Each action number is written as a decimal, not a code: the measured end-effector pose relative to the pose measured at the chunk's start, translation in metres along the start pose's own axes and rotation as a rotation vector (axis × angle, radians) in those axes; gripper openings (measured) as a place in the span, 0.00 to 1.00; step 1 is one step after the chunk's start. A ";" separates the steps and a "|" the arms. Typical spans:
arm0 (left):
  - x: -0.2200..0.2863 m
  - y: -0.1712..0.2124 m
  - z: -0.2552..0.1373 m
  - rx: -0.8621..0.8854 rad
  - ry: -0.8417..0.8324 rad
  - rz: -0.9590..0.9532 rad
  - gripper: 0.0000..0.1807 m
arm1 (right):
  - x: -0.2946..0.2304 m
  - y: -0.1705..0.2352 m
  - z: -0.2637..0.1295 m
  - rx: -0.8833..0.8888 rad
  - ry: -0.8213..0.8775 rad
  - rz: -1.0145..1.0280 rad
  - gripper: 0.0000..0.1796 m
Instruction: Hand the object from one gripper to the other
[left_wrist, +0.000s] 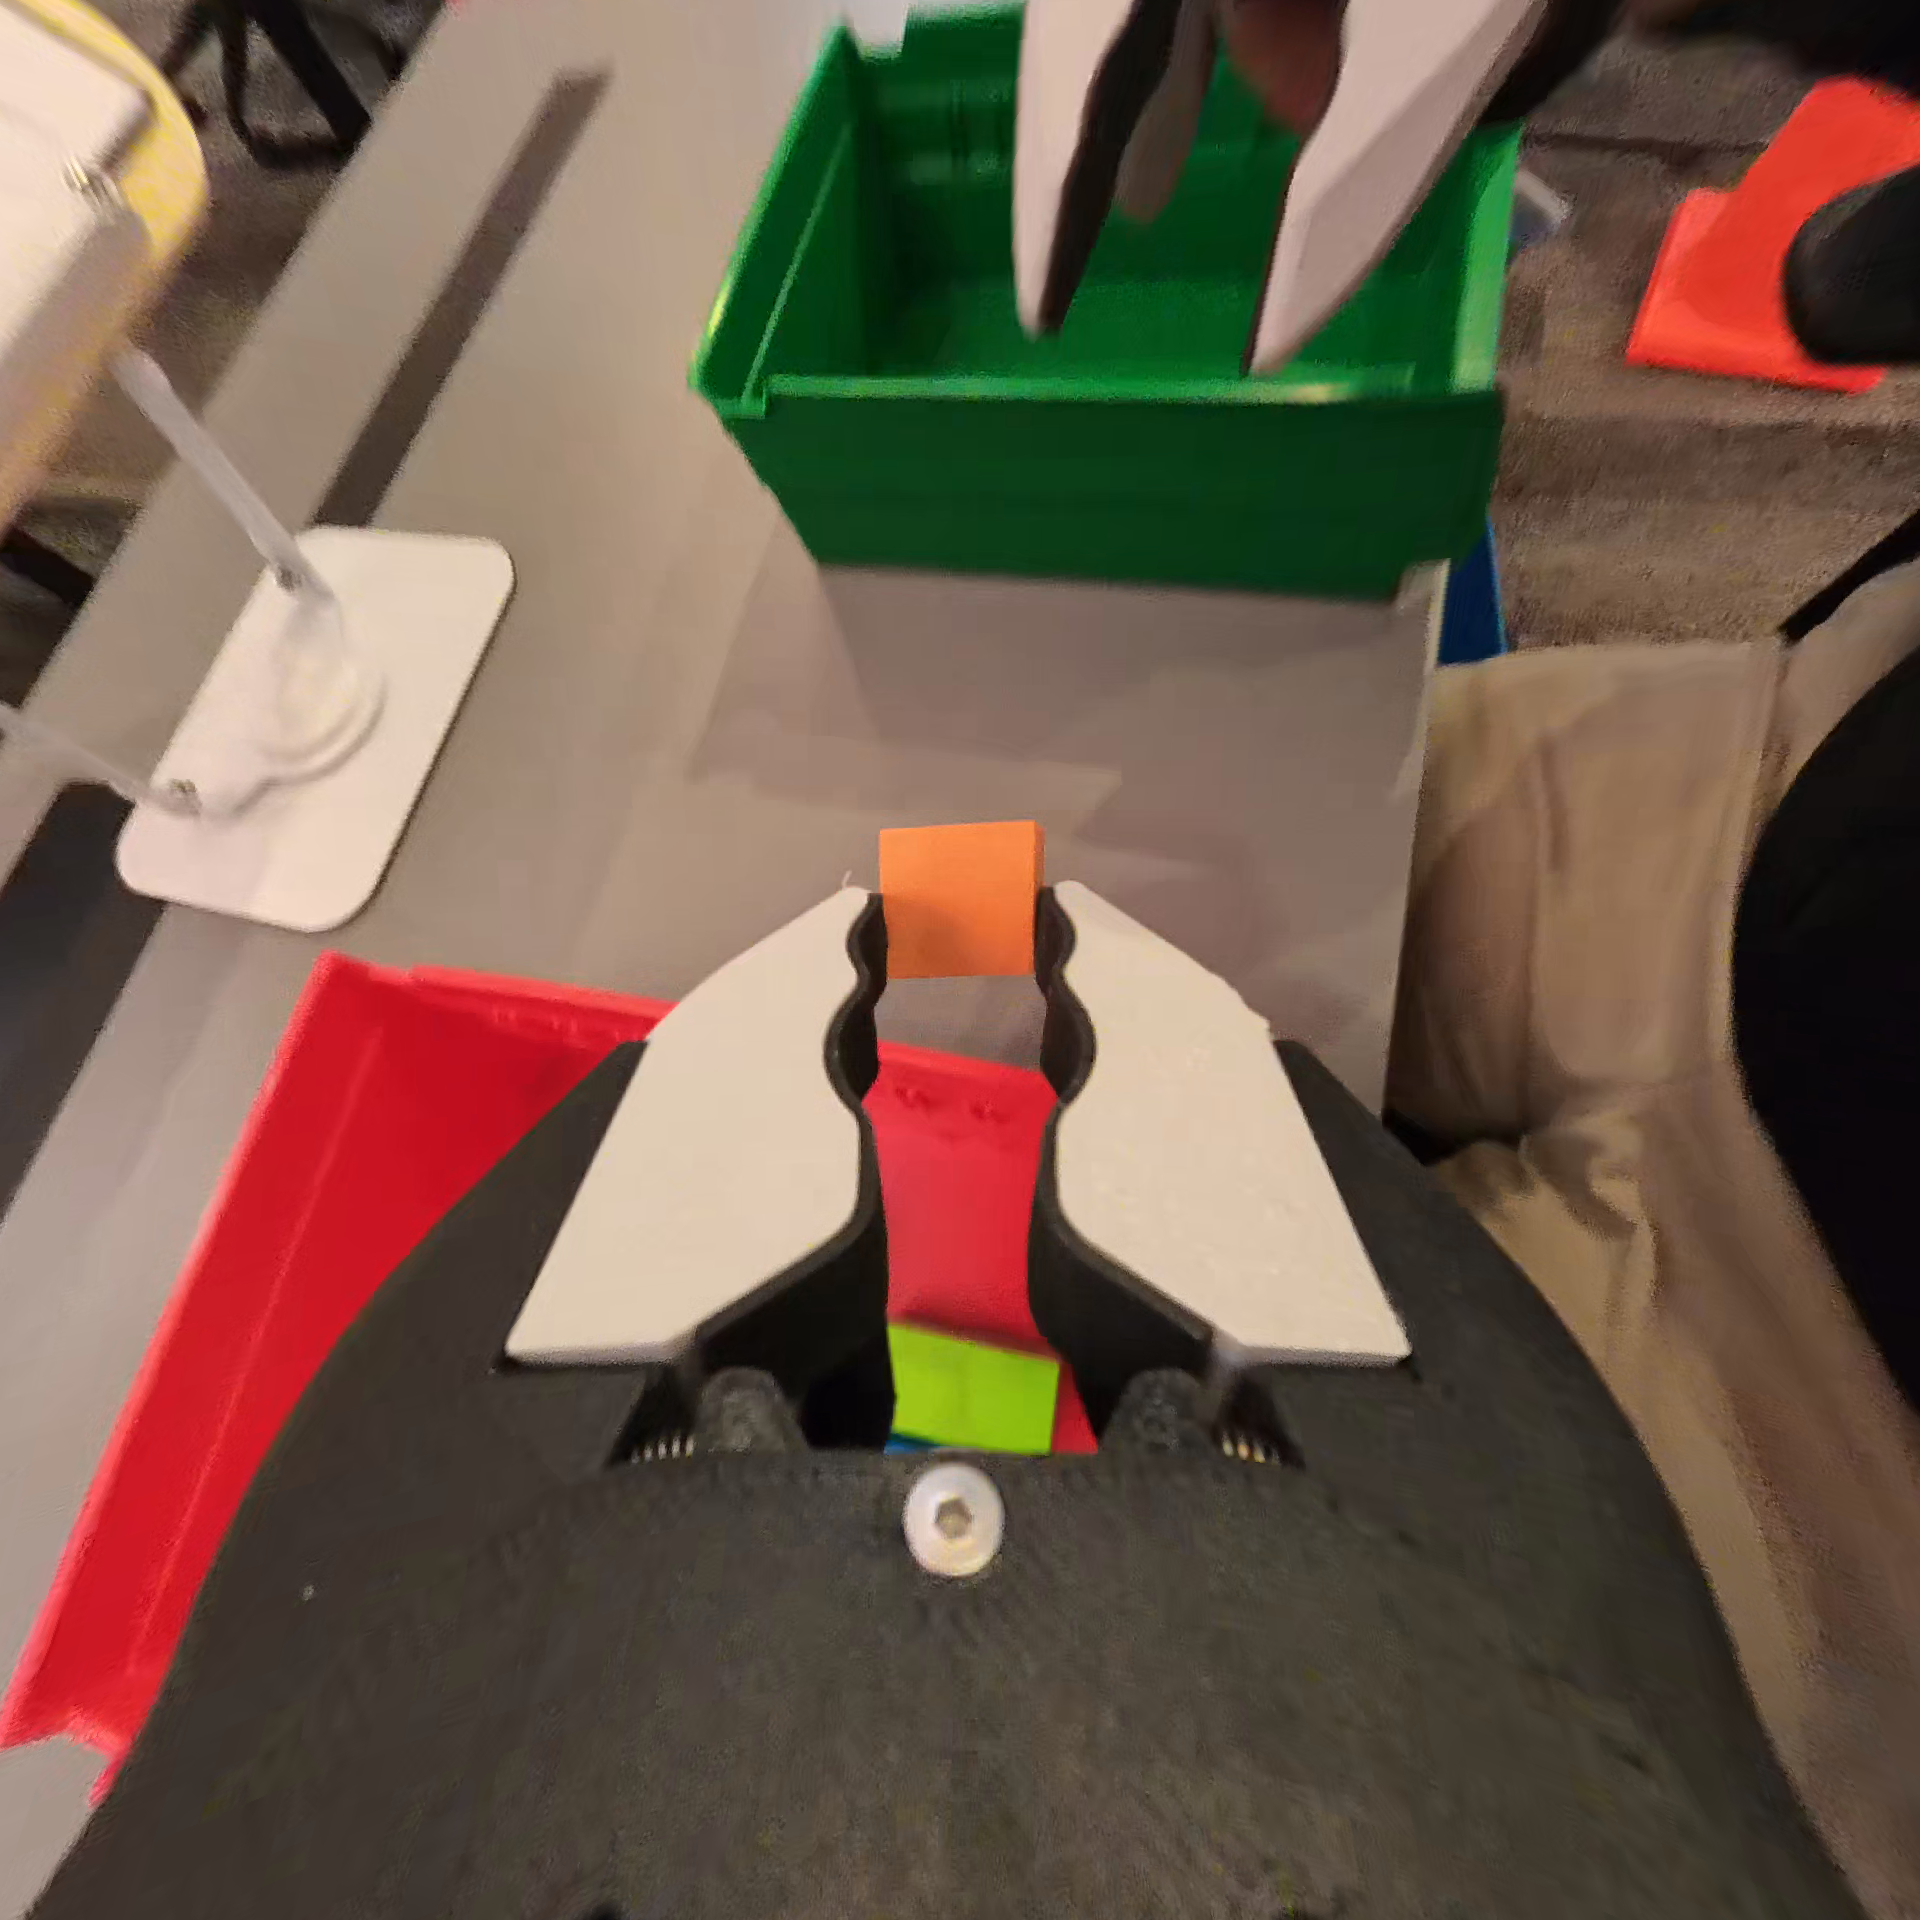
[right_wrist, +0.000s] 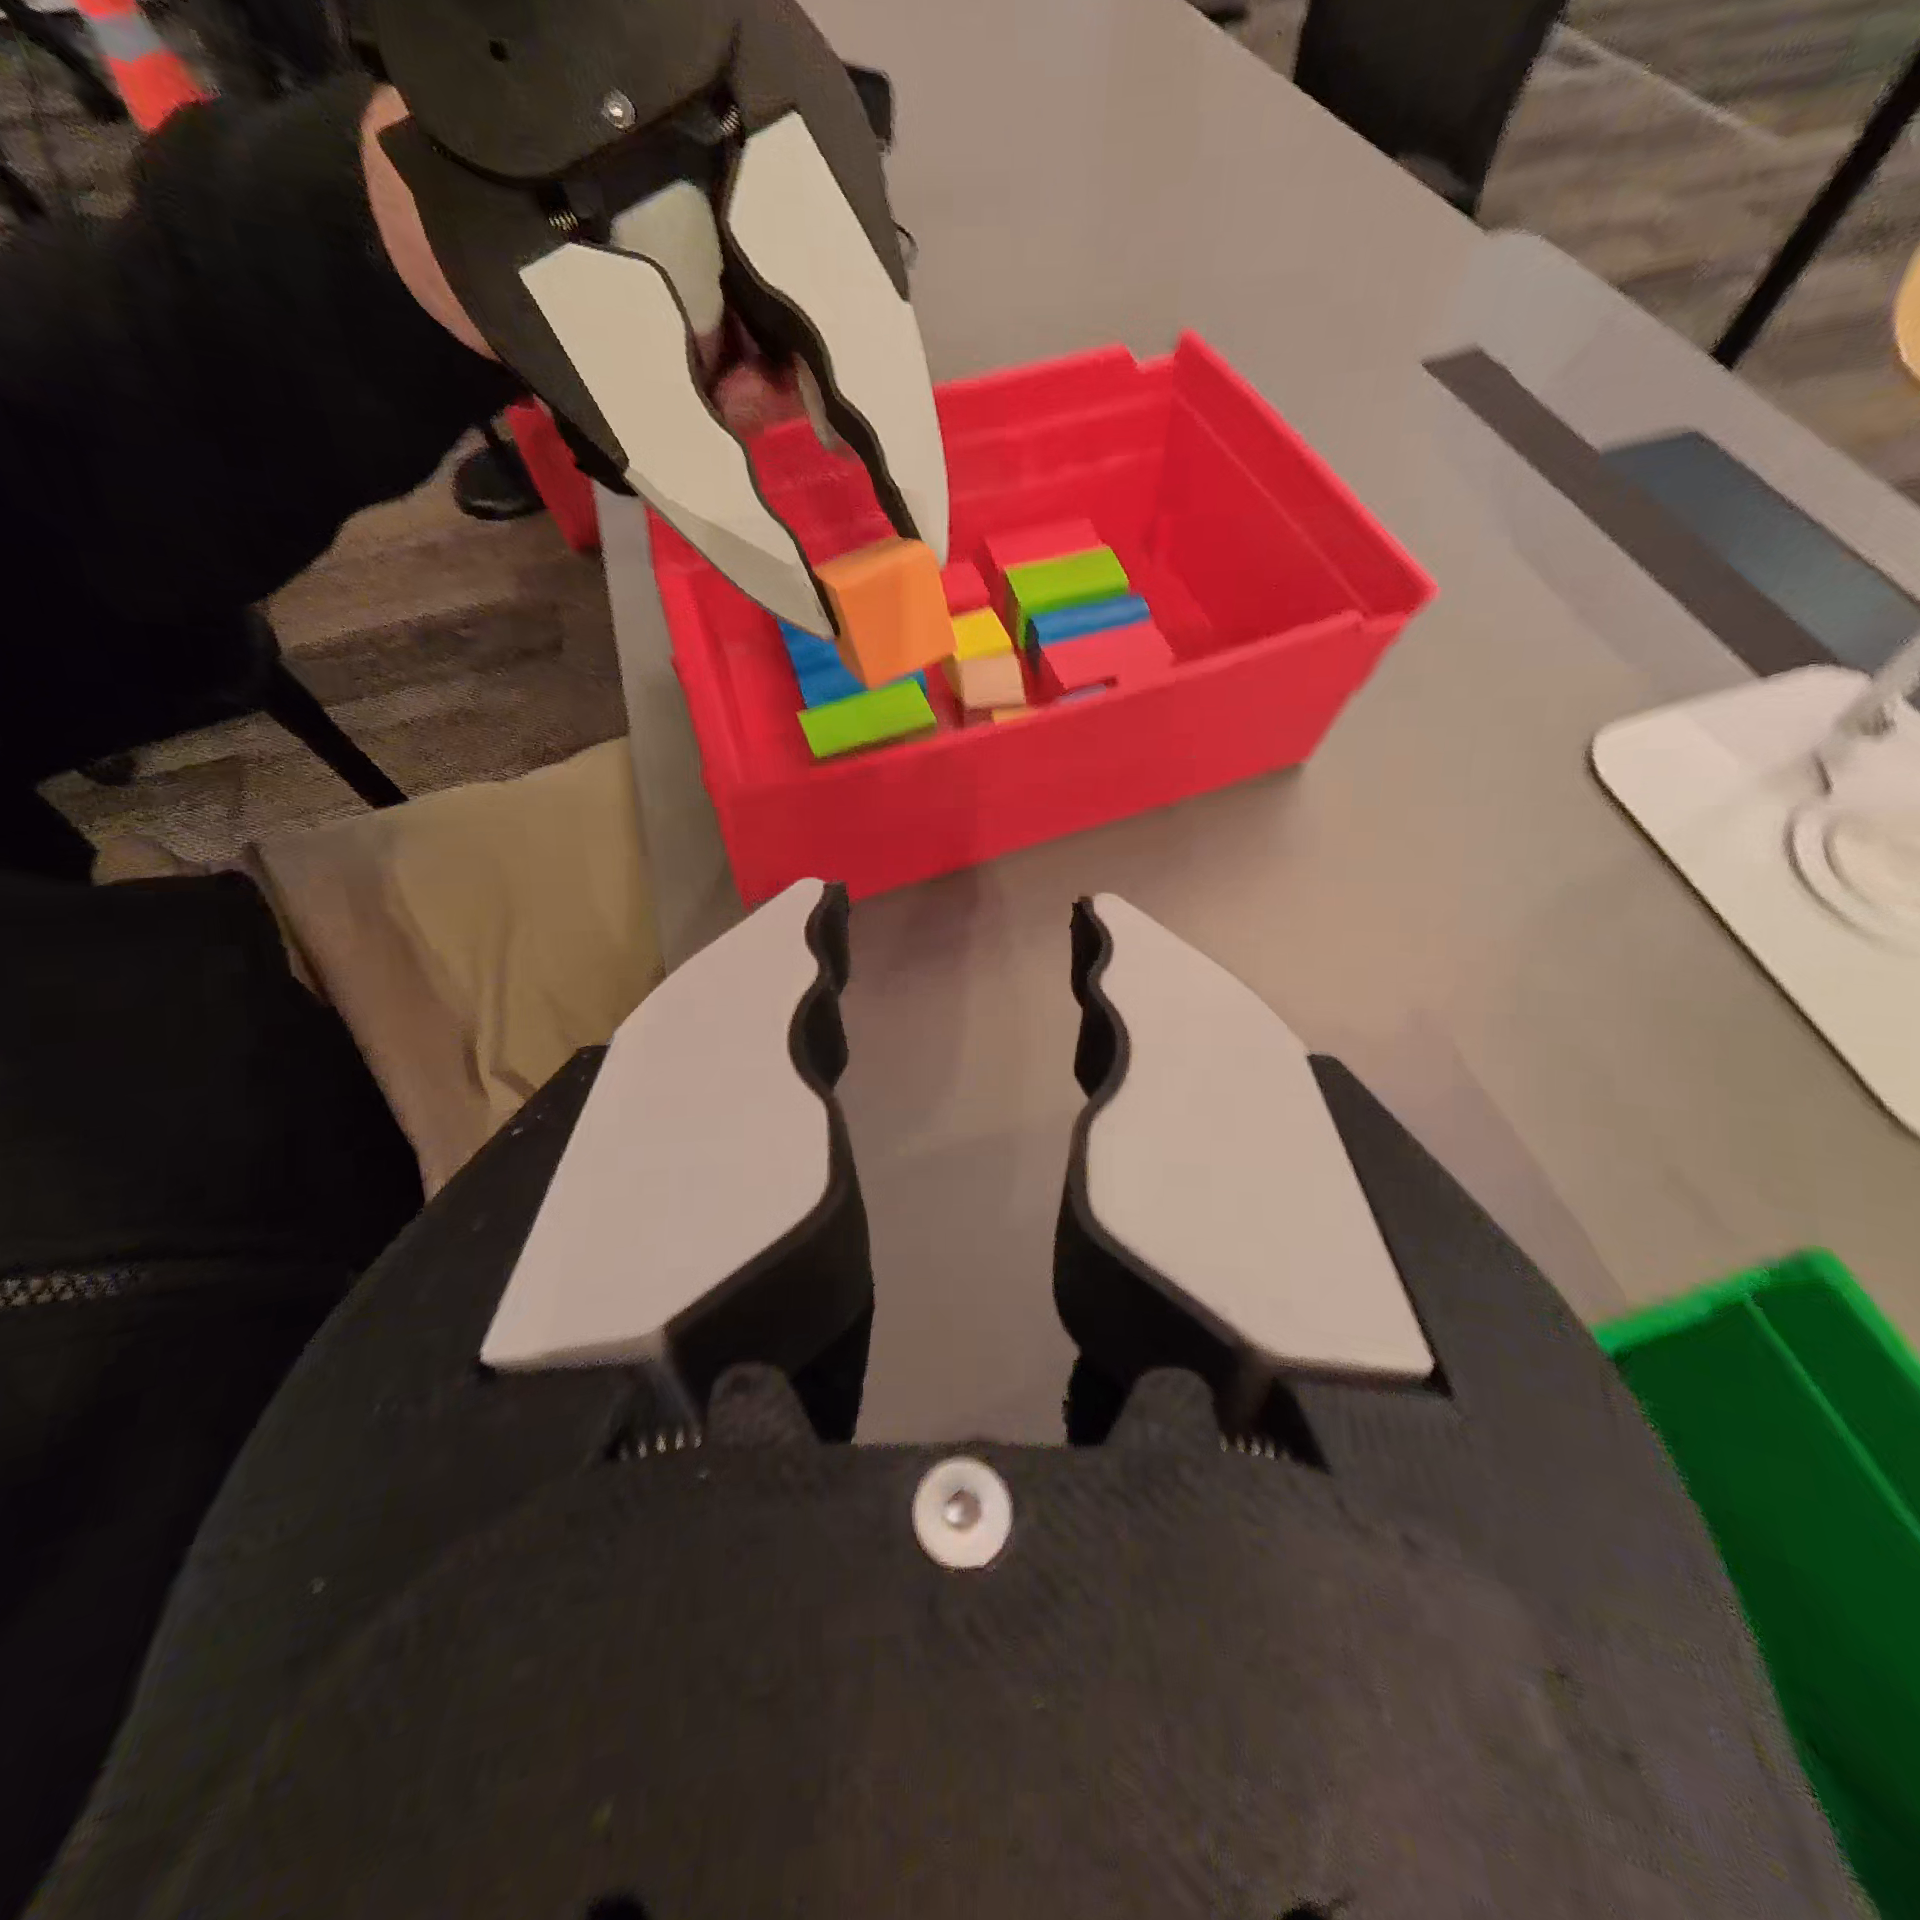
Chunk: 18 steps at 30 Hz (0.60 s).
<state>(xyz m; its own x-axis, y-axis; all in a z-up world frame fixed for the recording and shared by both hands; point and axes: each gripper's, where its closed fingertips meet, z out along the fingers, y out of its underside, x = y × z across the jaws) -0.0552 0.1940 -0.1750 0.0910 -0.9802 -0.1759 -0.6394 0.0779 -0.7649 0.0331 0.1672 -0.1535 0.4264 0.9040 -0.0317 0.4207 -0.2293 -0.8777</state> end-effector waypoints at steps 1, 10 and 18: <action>0.004 -0.011 -0.003 0.034 0.000 0.009 0.15 | -0.004 -0.007 0.004 0.021 -0.020 -0.020 0.23; 0.040 -0.064 -0.006 0.251 0.109 0.013 0.15 | -0.038 -0.033 0.022 0.139 -0.211 -0.055 0.22; 0.047 -0.073 -0.005 0.316 0.154 -0.013 0.15 | -0.046 -0.033 0.019 0.152 -0.251 -0.080 0.15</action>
<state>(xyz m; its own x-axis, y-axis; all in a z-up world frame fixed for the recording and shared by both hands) -0.0087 0.1416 -0.1243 -0.0334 -0.9956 -0.0876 -0.3685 0.0937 -0.9249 -0.0154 0.1403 -0.1320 0.1777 0.9823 -0.0596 0.3124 -0.1137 -0.9431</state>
